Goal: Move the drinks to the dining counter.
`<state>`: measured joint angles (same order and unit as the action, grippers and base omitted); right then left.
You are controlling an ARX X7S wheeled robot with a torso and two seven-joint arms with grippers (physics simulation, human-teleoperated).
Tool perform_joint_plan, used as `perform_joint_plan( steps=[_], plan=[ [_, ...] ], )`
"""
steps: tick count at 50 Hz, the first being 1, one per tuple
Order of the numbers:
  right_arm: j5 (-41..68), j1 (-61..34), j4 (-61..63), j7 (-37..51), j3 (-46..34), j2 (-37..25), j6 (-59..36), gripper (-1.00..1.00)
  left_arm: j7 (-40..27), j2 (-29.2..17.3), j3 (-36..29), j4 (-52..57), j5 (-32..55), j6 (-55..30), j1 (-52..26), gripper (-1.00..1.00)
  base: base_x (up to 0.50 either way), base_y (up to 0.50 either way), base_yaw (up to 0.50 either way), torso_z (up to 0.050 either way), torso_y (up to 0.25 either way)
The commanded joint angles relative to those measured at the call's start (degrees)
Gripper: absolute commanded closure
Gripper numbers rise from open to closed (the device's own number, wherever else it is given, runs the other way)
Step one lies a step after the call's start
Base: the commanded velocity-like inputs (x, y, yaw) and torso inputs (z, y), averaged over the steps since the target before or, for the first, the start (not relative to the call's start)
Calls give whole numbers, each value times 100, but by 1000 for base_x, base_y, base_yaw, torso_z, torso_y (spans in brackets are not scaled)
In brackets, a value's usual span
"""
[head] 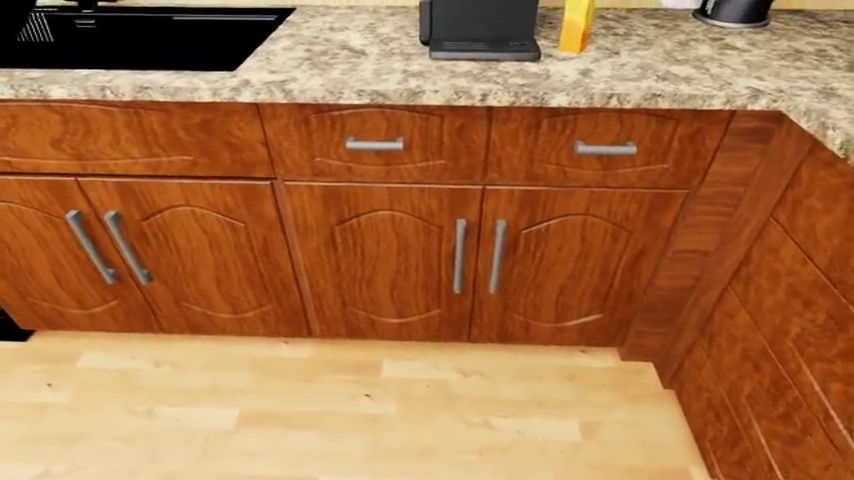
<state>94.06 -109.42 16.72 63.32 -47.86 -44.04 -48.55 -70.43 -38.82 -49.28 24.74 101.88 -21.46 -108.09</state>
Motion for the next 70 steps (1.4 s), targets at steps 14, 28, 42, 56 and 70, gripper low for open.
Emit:
perform_joint_plan(
  steps=[14,28,42,56,70],
  plan=[
    [-121,13,44,-119,45,30,56,-100,76,-59,43,-83,-36,-27,-13,-100,194,-459,0,0,1],
    [-242,-5,92,-210,19,21,11,-100,102,-59,52,-113,-60,-37,-3,-100,499,-7,0,0,1],
    [-195,-65,108,-155,20,8,-73,-100,86,-99,109,-132,-25,-56,-63,-100,500,20,0,0,2],
    [-261,-30,102,-207,-11,10,-101,-100,94,-106,113,-173,-58,-61,-39,-100,496,128,0,0,1],
    [-53,49,-6,38,1,-15,-122,-100,117,-139,141,-223,-68,-74,-44,-100,492,112,0,0,2]
  ],
)
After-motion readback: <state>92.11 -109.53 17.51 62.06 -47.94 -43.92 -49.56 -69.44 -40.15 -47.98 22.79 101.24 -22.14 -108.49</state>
